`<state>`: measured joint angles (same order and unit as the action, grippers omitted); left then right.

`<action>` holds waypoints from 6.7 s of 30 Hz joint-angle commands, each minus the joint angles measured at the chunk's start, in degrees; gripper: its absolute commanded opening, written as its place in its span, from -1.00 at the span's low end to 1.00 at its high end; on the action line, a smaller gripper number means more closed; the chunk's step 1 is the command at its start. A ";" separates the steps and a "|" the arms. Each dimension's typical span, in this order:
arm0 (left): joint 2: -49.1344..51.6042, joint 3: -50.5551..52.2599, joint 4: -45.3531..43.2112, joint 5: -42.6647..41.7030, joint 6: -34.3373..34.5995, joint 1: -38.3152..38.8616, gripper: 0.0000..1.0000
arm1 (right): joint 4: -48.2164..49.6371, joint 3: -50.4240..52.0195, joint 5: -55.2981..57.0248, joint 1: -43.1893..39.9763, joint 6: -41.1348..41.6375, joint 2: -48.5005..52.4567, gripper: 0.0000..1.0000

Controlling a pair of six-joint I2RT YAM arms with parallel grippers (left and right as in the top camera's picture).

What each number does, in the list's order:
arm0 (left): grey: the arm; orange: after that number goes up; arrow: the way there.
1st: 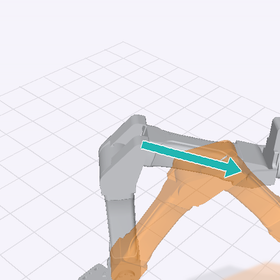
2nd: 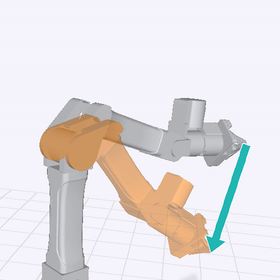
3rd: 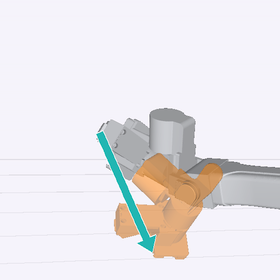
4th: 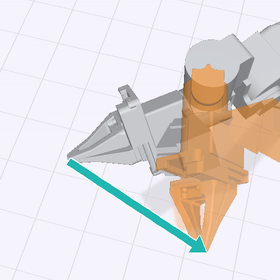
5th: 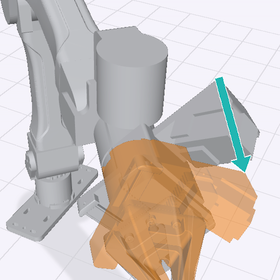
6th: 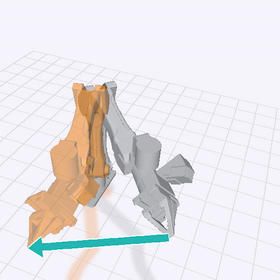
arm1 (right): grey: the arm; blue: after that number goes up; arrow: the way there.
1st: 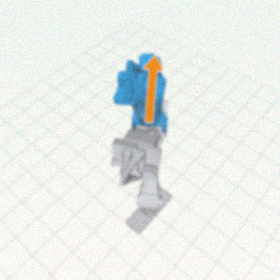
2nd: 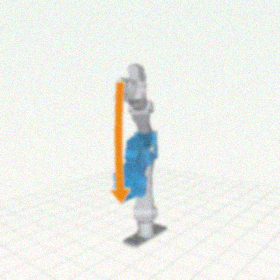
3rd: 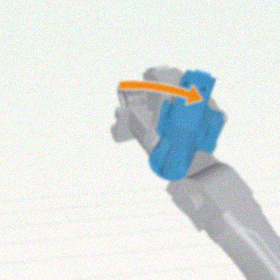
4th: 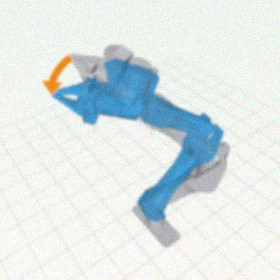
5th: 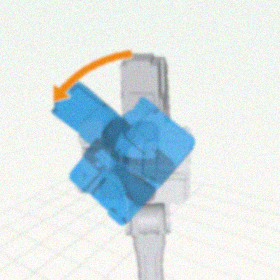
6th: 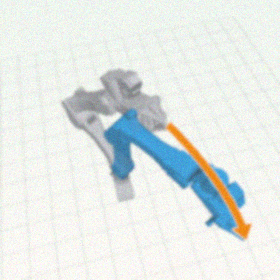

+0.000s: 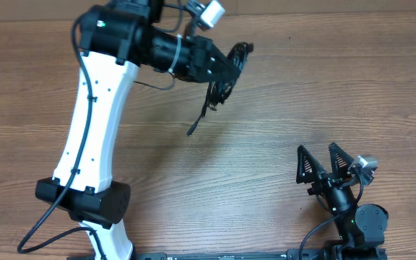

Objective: Untangle cables

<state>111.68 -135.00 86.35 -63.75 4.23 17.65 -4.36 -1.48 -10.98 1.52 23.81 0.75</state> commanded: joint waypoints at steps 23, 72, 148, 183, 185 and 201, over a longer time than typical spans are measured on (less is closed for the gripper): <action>-0.07 -1.64 10.47 -0.59 -44.61 -2.97 -0.92 | -13.18 -37.00 -35.98 -0.20 3.43 38.12 1.00; -0.02 -1.60 10.45 28.57 -57.31 5.64 -0.92 | 7.54 -37.00 -36.65 -0.09 31.41 57.27 1.00; 0.46 10.88 4.20 35.17 -53.07 14.05 -0.91 | 8.09 -37.00 -40.13 -0.09 29.92 57.24 0.68; 0.46 10.88 -2.08 34.14 -51.76 19.19 -0.92 | 7.54 -37.00 -39.67 -0.09 28.41 57.24 -0.31; 0.46 10.88 -2.08 33.24 -51.78 19.19 -0.91 | 7.52 -37.00 -39.67 -0.09 28.39 57.24 -0.35; 0.46 10.88 -2.25 32.17 -51.82 20.37 -0.92 | 7.52 -37.00 -39.50 -0.09 28.39 57.27 -0.49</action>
<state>112.01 -124.01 84.33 -29.50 -47.92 37.34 2.94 -37.21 -50.78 1.52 52.42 58.30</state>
